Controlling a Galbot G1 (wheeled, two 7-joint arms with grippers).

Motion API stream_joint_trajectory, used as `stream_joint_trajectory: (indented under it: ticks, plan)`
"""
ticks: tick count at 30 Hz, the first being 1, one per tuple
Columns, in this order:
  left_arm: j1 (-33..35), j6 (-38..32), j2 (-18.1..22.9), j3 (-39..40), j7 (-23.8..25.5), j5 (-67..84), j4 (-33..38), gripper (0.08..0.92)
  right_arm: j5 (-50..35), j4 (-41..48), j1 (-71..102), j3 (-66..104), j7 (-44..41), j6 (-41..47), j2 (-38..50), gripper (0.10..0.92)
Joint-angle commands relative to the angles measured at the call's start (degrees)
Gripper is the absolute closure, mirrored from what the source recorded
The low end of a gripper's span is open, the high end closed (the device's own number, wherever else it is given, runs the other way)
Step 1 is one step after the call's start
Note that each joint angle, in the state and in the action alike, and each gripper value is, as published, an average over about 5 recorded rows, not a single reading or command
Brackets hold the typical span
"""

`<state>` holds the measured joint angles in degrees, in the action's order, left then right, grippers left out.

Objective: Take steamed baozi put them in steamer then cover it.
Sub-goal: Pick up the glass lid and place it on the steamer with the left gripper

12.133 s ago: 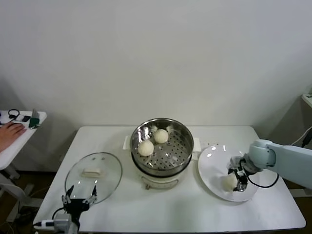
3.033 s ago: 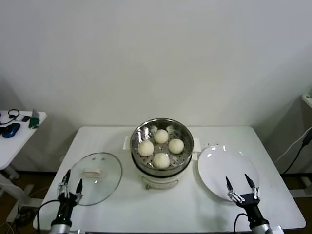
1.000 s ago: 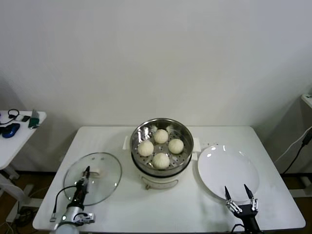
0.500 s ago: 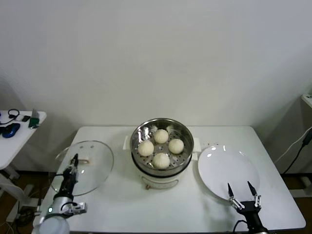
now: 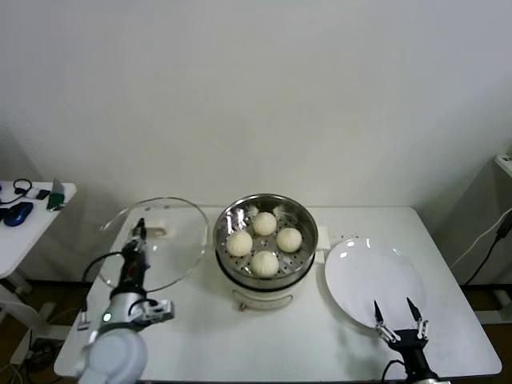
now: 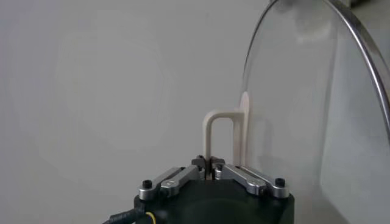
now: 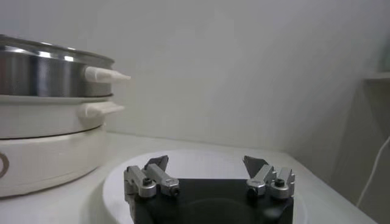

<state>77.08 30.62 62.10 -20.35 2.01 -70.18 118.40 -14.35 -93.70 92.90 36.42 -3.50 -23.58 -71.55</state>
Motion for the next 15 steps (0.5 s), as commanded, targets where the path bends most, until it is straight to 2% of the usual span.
stream_joint_trajectory:
  ticks: [1,8,15]
  plan:
    - [-16.6,14.3,5.9,23.5,10.7,-8.2,0.9,0.864,0.6,1.6,-0.5,-0.3,0.8,-0.8,0.2,0.203]
    - [-24.0,14.4,14.3,29.2,12.3,-10.7,-5.9,0.864,-0.5,3.3,-0.8,-0.5,0.6,-1.6,0.6,0.203]
    - [-24.3,14.4,23.1,33.6,12.7,-16.4,-11.2,0.864,-1.4,4.1,-1.1,0.2,0.7,-2.1,0.8,0.203]
